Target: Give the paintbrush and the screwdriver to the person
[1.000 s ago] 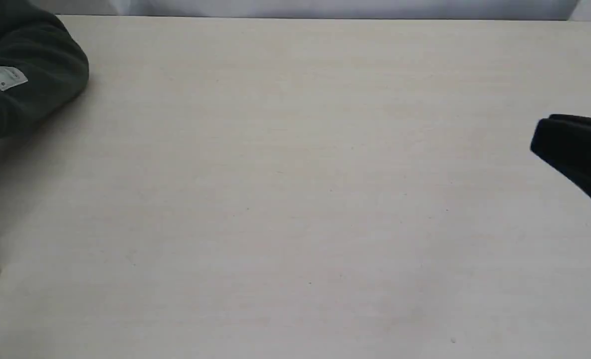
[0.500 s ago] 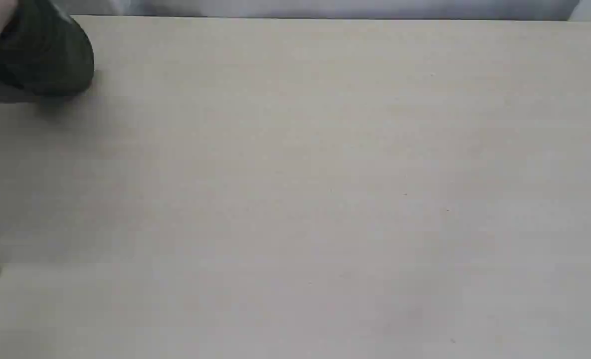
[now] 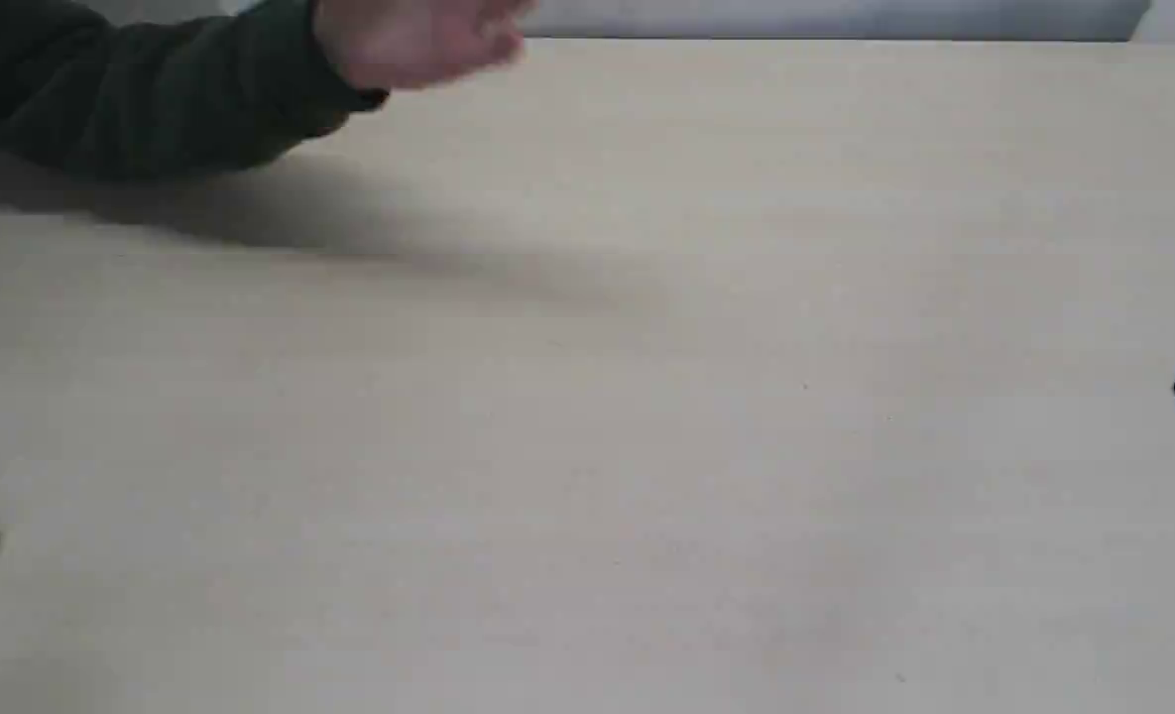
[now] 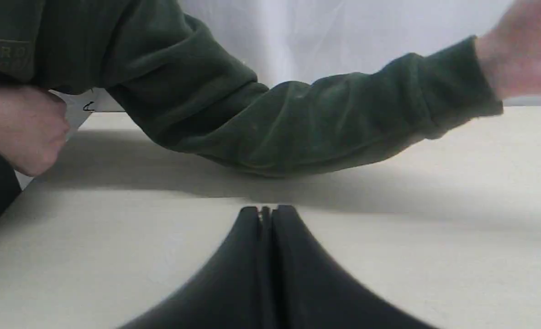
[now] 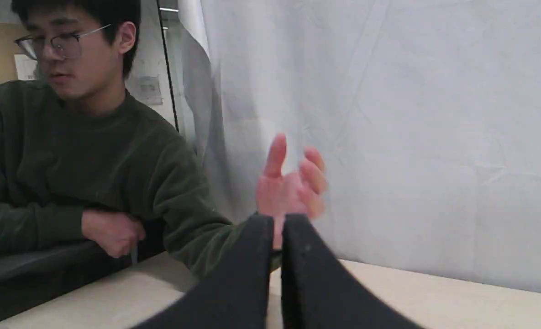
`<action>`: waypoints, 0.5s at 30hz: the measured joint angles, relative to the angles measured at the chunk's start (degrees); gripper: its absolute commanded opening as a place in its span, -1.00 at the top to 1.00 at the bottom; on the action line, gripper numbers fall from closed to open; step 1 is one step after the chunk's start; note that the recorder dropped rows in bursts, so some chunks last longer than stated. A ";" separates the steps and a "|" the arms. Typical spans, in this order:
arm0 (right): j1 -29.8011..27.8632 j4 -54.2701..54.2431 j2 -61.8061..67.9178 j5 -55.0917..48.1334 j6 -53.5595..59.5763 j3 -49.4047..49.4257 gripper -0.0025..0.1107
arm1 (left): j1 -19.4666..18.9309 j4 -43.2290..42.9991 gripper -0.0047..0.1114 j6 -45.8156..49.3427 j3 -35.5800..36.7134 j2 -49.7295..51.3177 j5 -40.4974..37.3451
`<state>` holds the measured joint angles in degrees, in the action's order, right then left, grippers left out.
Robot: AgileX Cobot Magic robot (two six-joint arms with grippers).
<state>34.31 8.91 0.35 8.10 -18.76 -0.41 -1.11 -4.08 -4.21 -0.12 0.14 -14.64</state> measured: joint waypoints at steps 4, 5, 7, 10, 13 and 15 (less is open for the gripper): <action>0.00 0.77 0.00 -0.98 1.89 0.13 0.88 | 0.00 0.00 0.92 0.00 0.00 0.00 0.00; 0.00 1.10 0.00 -1.57 2.21 0.13 0.88 | 0.00 0.00 0.92 0.00 0.00 0.00 0.00; 0.00 2.25 0.00 -4.08 2.66 0.13 0.88 | 0.00 0.00 0.92 0.00 0.00 0.00 0.00; 0.00 3.15 0.00 -7.75 2.88 0.17 0.88 | 0.00 0.00 0.92 0.00 0.00 0.00 0.00; 0.00 3.26 0.00 -10.71 2.88 0.26 0.88 | 0.00 0.00 0.92 0.00 0.00 0.00 0.00; 0.00 3.15 0.00 -12.25 2.88 0.26 0.88 | 0.00 0.00 0.92 0.00 0.00 0.00 0.00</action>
<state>34.31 12.06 0.35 -4.15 -15.88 -0.15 -1.11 -4.08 -4.21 -0.12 0.14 -14.64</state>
